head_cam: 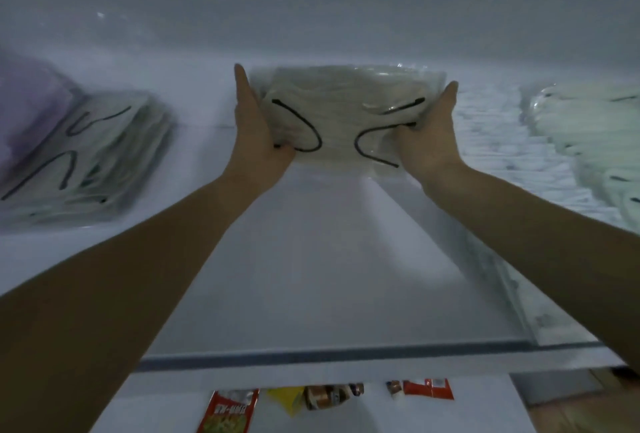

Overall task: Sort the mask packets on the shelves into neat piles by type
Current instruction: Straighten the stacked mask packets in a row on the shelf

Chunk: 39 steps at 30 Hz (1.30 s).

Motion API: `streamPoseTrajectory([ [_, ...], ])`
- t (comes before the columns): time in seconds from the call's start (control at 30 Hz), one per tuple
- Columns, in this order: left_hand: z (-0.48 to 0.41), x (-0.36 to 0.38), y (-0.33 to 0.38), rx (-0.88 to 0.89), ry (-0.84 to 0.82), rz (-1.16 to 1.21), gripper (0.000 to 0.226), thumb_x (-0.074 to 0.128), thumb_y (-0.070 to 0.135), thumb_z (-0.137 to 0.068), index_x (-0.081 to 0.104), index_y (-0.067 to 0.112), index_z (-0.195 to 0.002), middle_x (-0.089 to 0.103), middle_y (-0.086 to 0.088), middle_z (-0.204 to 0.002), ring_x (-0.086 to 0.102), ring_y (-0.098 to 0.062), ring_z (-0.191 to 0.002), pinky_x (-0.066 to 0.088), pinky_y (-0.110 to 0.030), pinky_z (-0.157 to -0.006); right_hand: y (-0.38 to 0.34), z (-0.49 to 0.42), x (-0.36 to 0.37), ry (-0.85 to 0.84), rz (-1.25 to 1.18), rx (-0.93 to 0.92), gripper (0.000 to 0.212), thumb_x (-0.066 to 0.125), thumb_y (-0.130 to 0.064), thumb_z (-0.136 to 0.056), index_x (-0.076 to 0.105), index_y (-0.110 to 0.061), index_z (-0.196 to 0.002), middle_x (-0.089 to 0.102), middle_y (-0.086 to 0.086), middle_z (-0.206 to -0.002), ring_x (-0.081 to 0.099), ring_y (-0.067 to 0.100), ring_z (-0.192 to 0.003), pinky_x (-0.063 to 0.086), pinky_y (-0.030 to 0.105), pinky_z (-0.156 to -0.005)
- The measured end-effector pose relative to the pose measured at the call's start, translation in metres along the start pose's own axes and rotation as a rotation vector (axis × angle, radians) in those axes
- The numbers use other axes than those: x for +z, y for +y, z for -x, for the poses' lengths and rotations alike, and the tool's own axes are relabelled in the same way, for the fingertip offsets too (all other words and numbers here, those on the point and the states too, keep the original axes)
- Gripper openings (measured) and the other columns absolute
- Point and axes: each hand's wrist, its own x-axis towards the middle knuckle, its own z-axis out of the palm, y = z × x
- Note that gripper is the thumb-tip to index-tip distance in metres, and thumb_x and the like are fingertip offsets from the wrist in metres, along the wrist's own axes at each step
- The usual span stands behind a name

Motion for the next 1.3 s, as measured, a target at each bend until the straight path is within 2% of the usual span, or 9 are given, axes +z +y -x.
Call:
streamPoseTrajectory([
  [0.1,-0.024,0.017,-0.003,-0.006,-0.024,0.084,0.1,0.054,-0.014,-0.081,-0.018,0.012,-0.146,0.006,-0.013,-0.151,0.025,-0.021,-0.136,0.023,-0.003,-0.098,0.017,-0.039,0.006,0.003,-0.021,0.074,0.086,0.041,-0.001,-0.089,-0.024,-0.016,-0.145,0.031,0.006,-0.146,0.042,0.016,-0.105,0.04,0.018,-0.071],
  [0.17,-0.035,0.027,-0.005,0.012,-0.047,0.158,0.102,0.051,-0.016,-0.08,-0.019,0.018,-0.146,0.016,-0.006,-0.14,0.053,-0.002,-0.1,0.048,-0.014,-0.08,0.027,-0.057,0.009,-0.023,-0.066,0.112,0.088,0.04,-0.001,-0.089,-0.027,-0.018,-0.143,0.035,0.006,-0.139,0.036,0.017,-0.102,0.04,0.026,-0.071],
  [0.33,-0.047,0.054,-0.008,-0.046,0.007,0.216,0.104,0.056,-0.014,-0.081,-0.016,0.023,-0.147,0.017,-0.009,-0.138,0.036,0.035,-0.057,0.044,-0.004,-0.06,0.035,-0.065,0.009,-0.014,0.137,0.054,0.088,0.05,-0.001,-0.088,-0.015,-0.01,-0.146,0.027,0.009,-0.143,0.041,0.027,-0.12,0.039,0.036,-0.092],
  [0.57,-0.032,0.058,-0.014,-0.07,0.162,0.151,0.095,0.056,0.01,-0.079,-0.005,0.028,-0.149,0.021,-0.009,-0.138,0.049,0.022,-0.077,0.049,-0.017,-0.078,0.023,-0.055,-0.002,-0.016,0.815,-0.474,0.08,0.042,-0.017,-0.082,-0.001,-0.017,-0.15,-0.007,0.013,-0.157,-0.008,0.031,-0.144,-0.005,0.041,-0.115],
  [0.63,-0.03,0.061,-0.015,0.013,0.282,-0.125,0.091,0.053,0.02,-0.072,0.006,0.027,-0.15,0.009,-0.019,-0.152,0.041,-0.012,-0.129,0.032,-0.048,-0.108,0.023,-0.058,0.003,-0.158,0.892,-0.507,0.076,0.026,-0.034,-0.077,0.007,-0.023,-0.15,-0.002,0.005,-0.158,-0.006,0.027,-0.145,-0.006,0.041,-0.115],
  [0.73,-0.027,0.071,-0.017,0.251,0.312,-0.611,0.076,0.051,0.031,-0.08,0.02,0.024,-0.148,0.012,-0.02,-0.155,0.011,-0.039,-0.142,0.005,-0.06,-0.11,0.03,-0.061,0.011,-0.286,0.95,-0.46,0.076,0.021,-0.042,-0.077,0.009,-0.026,-0.15,0.001,-0.002,-0.158,-0.004,0.023,-0.144,-0.005,0.043,-0.115],
  [0.83,-0.034,0.074,-0.023,0.481,0.095,-0.846,0.065,0.035,0.049,-0.085,0.041,0.015,-0.14,0.031,-0.017,-0.15,0.024,-0.042,-0.138,0.011,-0.064,-0.107,0.038,-0.061,0.01,-0.342,1.036,-0.458,0.064,0.033,-0.038,-0.093,0.003,-0.028,-0.15,-0.006,-0.002,-0.158,-0.007,0.022,-0.145,-0.008,0.044,-0.115],
  [0.93,-0.043,0.065,-0.02,0.292,-0.191,-0.886,0.09,0.014,0.07,-0.073,0.02,0.02,-0.148,0.011,-0.006,-0.157,0.008,-0.03,-0.144,0.001,-0.054,-0.113,0.035,-0.059,0.01,-0.362,1.077,-0.439,0.068,0.036,-0.035,-0.094,-0.001,-0.025,-0.15,-0.01,0.0,-0.158,-0.009,0.023,-0.145,-0.009,0.042,-0.115],
  [1.3,-0.038,0.066,-0.019,0.228,-0.272,-0.763,0.077,0.028,0.062,-0.092,-0.002,0.021,-0.15,-0.013,-0.001,-0.157,-0.012,-0.021,-0.145,-0.005,-0.042,-0.116,0.028,-0.056,0.011,-0.374,1.134,-0.355,0.065,0.023,-0.04,-0.095,-0.007,-0.021,-0.15,-0.018,0.004,-0.156,-0.015,0.023,-0.144,-0.012,0.042,-0.116],
])
